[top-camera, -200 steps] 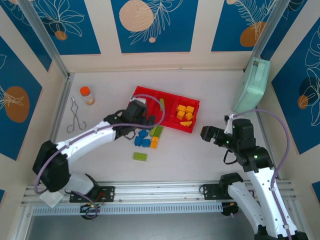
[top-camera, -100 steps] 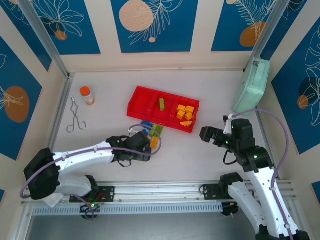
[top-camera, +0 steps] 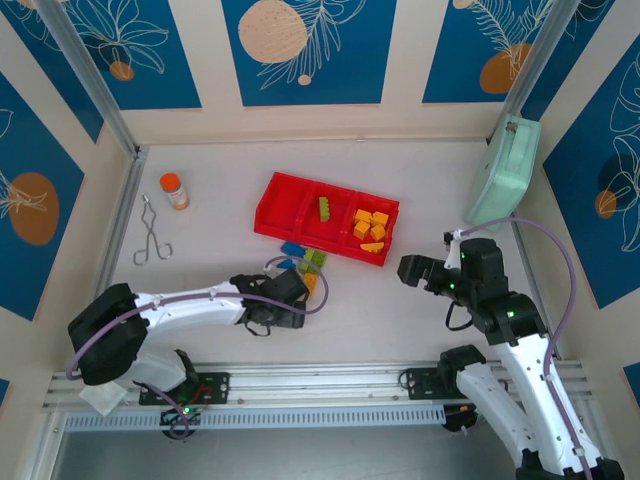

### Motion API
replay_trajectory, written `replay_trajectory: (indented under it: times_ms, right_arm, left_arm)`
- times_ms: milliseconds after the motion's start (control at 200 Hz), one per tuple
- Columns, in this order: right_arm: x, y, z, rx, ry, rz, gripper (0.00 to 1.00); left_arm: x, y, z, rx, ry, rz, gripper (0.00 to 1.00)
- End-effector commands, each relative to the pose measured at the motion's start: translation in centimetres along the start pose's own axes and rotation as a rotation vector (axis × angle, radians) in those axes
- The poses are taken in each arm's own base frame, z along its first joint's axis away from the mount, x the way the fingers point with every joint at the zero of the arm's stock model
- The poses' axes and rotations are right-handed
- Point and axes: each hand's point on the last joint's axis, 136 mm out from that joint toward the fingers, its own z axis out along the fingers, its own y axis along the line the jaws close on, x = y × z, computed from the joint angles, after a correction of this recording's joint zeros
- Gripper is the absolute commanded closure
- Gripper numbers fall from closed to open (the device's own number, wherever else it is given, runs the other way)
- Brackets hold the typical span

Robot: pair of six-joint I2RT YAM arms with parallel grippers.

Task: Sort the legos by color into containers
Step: Pick up the lego from the middle-left of the table.

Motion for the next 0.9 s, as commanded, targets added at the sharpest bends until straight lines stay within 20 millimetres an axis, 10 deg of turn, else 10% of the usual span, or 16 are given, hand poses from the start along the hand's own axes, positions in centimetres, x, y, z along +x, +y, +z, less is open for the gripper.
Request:
replay_trajectory:
  times_ms: [0, 320, 560, 895]
  right_arm:
    - [0.3, -0.3, -0.3, 0.021, 0.004, -0.001, 0.01]
    - [0.4, -0.2, -0.4, 0.028, -0.002, -0.016, 0.01]
    - [0.4, -0.2, -0.5, 0.026, -0.009, -0.018, 0.01]
    - [0.4, -0.2, -0.6, 0.026, -0.016, -0.020, 0.01]
  left_arm:
    - [0.3, -0.4, 1.0, 0.010, 0.026, -0.002, 0.18]
    - [0.9, 0.5, 2.5, -0.041, 0.080, -0.013, 0.27]
    - [0.1, 0.5, 1.9, -0.039, 0.042, -0.016, 0.54]
    - [-7.8, -1.8, -6.0, 0.019, -0.235, 0.090, 0.72]
